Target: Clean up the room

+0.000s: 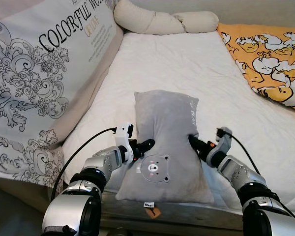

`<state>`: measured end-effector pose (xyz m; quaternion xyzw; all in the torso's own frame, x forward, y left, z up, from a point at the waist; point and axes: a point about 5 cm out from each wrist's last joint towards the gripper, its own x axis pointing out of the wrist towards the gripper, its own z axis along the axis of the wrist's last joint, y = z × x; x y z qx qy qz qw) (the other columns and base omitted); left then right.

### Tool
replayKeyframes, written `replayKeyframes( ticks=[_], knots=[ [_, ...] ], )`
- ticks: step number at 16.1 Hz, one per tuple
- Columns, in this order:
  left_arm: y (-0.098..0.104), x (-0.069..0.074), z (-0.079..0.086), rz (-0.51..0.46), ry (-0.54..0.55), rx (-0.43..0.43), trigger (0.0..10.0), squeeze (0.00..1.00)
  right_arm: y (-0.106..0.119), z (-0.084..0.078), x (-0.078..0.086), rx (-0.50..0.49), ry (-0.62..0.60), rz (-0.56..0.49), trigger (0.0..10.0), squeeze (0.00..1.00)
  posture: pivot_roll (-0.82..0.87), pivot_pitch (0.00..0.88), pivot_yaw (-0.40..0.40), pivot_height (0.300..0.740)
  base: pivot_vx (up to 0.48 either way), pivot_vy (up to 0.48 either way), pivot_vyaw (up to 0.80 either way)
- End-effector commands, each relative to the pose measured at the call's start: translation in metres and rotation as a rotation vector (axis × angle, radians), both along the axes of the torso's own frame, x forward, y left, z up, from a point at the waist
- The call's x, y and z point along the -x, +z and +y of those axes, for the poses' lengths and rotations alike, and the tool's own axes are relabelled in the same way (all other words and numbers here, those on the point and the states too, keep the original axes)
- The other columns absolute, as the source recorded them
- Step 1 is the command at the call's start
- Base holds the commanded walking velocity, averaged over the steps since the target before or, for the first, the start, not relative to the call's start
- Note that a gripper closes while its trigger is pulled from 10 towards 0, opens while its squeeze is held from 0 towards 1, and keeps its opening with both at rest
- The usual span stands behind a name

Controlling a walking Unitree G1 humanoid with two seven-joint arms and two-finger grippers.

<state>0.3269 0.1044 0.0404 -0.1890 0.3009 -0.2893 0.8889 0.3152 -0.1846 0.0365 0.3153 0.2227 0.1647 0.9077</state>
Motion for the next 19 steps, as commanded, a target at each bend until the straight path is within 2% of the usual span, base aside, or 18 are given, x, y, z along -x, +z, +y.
replayKeyframes(
  ticks=[1, 5, 7, 8, 10, 11, 12, 13, 14, 15, 16, 19],
  knots=[
    [-0.013, 0.009, 0.000, 0.069, -0.012, -0.056, 0.0, 0.00, 0.006, -0.003, -0.003, 0.021, 0.014, -0.046, 10.0, 1.00, 0.04, 0.000, 0.080, 0.740, 0.000, 0.000, 0.00],
    [-0.010, 0.005, 0.005, 0.047, -0.021, -0.105, 0.0, 0.00, 0.008, -0.016, -0.004, -0.059, -0.024, -0.013, 10.0, 1.00, 0.04, 0.000, 0.089, 0.740, 0.000, 0.000, 0.00],
    [-0.011, 0.005, 0.010, 0.034, -0.047, -0.176, 0.0, 0.00, 0.010, -0.019, -0.006, -0.079, -0.048, -0.010, 10.0, 1.00, 0.04, 0.000, 0.085, 0.740, 0.000, 0.000, 0.00],
    [-0.011, 0.005, 0.010, 0.034, -0.048, -0.176, 0.0, 0.00, 0.012, -0.017, -0.005, -0.163, -0.020, -0.002, 10.0, 1.00, 0.05, 0.000, 0.083, 0.740, 0.000, 0.000, 0.00],
    [-0.011, 0.005, 0.010, 0.038, -0.037, -0.169, 0.0, 0.00, 0.012, -0.010, -0.004, -0.219, 0.018, -0.002, 10.0, 1.00, 0.05, 0.000, 0.081, 0.740, 0.000, 0.000, 0.00],
    [-0.012, 0.005, 0.010, 0.039, -0.036, -0.168, 0.0, 0.00, 0.009, -0.005, -0.002, -0.224, 0.034, 0.018, 10.0, 1.00, 0.05, 0.000, 0.081, 0.740, 0.000, 0.000, 0.00],
    [-0.012, 0.005, 0.009, 0.040, -0.040, -0.164, 0.0, 0.00, 0.000, 0.007, 0.002, -0.190, 0.069, 0.070, 10.0, 1.00, 0.05, 0.000, 0.080, 0.740, 0.000, 0.000, 0.00],
    [-0.011, 0.005, 0.008, 0.039, -0.043, -0.159, 0.0, 0.00, -0.006, 0.017, 0.005, -0.173, 0.099, 0.103, 10.0, 0.00, 0.05, 0.000, 0.081, 0.740, 0.000, 0.000, 0.00],
    [-0.011, 0.005, 0.008, 0.038, -0.043, -0.157, 0.0, 0.00, -0.010, 0.024, 0.008, -0.175, 0.120, 0.129, 6.2, 0.00, 0.05, 0.000, 0.079, 0.740, 0.000, 0.000, 0.00],
    [-0.010, 0.004, 0.008, 0.037, -0.043, -0.157, 0.0, 0.00, -0.013, 0.029, 0.009, -0.149, 0.138, 0.134, 1.1, 0.00, 0.05, 0.000, 0.078, 0.740, 0.000, 0.000, 0.00],
    [-0.010, 0.004, 0.008, 0.034, -0.044, -0.157, 0.0, 0.00, -0.013, 0.033, 0.010, -0.172, 0.159, 0.134, 0.0, 0.00, 0.06, 0.000, 0.077, 0.740, 0.000, 0.000, 0.00],
    [-0.009, 0.003, 0.010, 0.030, -0.039, -0.159, 0.0, 0.00, -0.014, 0.037, 0.010, -0.162, 0.157, 0.136, 0.0, 0.00, 0.07, 0.000, 0.072, 0.740, 0.000, 0.000, 0.00]
  ],
)
